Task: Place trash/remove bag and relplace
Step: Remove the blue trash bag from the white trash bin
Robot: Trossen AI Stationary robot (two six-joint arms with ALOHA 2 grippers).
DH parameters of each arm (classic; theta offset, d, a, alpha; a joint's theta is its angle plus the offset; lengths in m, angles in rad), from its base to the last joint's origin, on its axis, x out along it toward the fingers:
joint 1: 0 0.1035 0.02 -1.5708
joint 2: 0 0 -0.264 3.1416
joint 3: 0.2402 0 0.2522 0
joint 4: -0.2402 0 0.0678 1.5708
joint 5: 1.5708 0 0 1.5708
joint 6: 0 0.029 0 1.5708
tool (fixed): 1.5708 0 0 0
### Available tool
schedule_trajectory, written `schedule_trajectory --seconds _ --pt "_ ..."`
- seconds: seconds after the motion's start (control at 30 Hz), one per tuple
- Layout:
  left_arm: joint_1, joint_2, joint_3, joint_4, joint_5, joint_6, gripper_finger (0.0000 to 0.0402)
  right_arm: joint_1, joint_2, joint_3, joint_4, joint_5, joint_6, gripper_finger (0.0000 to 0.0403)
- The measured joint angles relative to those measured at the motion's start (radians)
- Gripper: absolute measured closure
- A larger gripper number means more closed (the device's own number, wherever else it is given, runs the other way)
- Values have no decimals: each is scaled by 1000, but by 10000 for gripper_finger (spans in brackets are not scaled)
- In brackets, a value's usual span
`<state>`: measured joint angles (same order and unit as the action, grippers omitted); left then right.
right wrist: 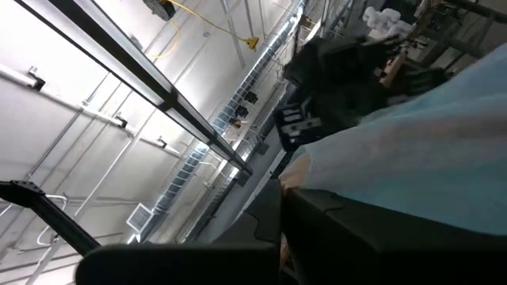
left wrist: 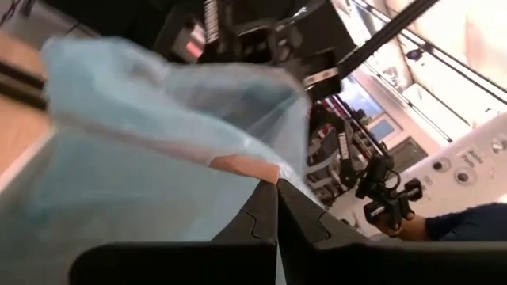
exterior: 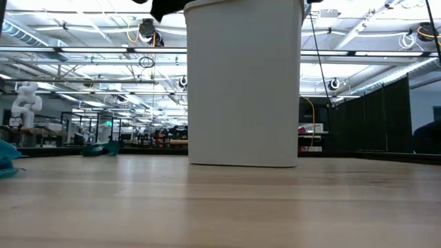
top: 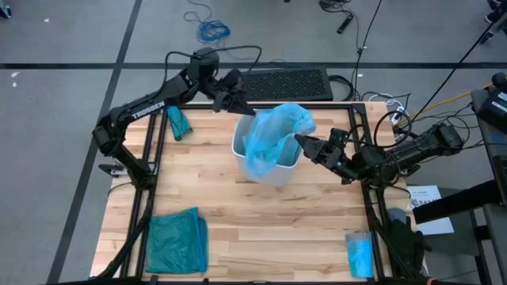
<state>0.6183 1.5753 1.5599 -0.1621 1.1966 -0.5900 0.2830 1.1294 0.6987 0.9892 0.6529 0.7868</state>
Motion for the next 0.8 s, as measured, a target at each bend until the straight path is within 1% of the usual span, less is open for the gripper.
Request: schedule_trajectory --seconds 0.1,0.23,0.4,0.47,0.5,0.53,0.67,0.7,0.8 --pt "6 0 58 -1 6 -5 401 0 0 0 22 -11 -21 403" --pt "17 -4 152 -4 35 -7 401 0 0 0 117 -79 -93 403" --pt "28 -11 280 0 56 -13 401 -3 -8 0 127 -52 -120 403" --pt "30 -10 321 -1 57 -30 401 -16 -8 0 169 -111 -139 403" --pt "30 -9 338 -1 58 -29 401 -22 -8 0 193 -150 -145 403" --pt "30 -9 351 -1 63 -25 401 -27 -10 1 205 -164 -146 403" --pt "30 -10 361 -10 69 -30 401 -59 -16 19 161 -148 -121 403" --pt "30 -8 361 -16 69 -30 401 -74 -13 31 159 -177 -116 403" --pt "24 -5 360 -16 66 -22 401 -119 -5 98 152 -339 -115 403"
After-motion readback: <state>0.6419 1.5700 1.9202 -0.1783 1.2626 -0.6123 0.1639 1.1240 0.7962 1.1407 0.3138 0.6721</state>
